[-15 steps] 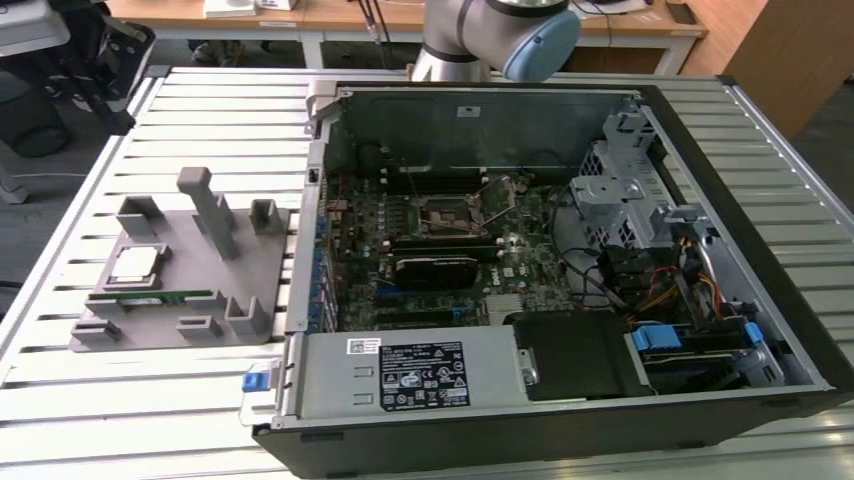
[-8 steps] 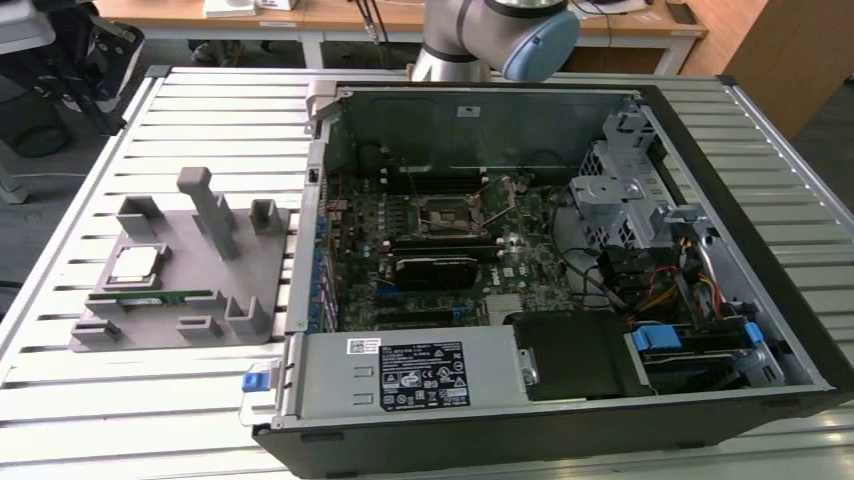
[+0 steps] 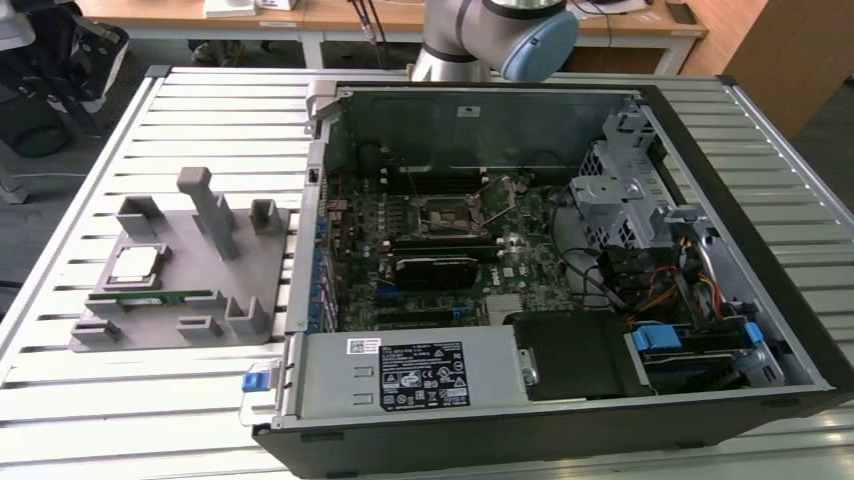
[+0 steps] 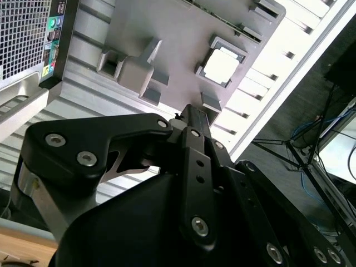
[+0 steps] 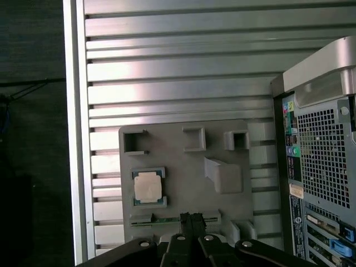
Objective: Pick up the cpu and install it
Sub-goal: 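Reach for the cpu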
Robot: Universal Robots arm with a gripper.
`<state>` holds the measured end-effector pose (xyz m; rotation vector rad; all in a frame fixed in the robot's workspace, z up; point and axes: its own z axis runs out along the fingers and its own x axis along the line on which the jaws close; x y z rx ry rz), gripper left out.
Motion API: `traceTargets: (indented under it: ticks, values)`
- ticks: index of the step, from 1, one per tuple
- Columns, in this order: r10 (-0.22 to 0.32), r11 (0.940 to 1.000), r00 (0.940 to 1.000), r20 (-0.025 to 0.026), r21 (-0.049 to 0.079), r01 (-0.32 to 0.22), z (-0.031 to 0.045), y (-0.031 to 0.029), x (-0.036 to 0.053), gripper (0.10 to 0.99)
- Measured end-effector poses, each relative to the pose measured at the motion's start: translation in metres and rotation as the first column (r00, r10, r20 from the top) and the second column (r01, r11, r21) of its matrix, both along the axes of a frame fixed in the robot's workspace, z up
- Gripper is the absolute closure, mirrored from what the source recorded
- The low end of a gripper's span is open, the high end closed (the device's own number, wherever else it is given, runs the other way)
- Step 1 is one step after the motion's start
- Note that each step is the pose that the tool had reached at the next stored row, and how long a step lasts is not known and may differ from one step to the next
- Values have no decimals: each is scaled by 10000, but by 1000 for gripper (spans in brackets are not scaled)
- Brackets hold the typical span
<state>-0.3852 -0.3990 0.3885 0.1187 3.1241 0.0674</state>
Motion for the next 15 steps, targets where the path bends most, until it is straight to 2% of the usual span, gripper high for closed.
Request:
traceTargets:
  ticks: [5,11,15]
  values:
    - [0,10000,10000,-26,10,0,-6,0,-109,973]
    - [-1,10000,10000,-34,11,1,-30,-1,-246,973]
    - [-1,10000,10000,-38,16,1,-35,-2,-308,973]
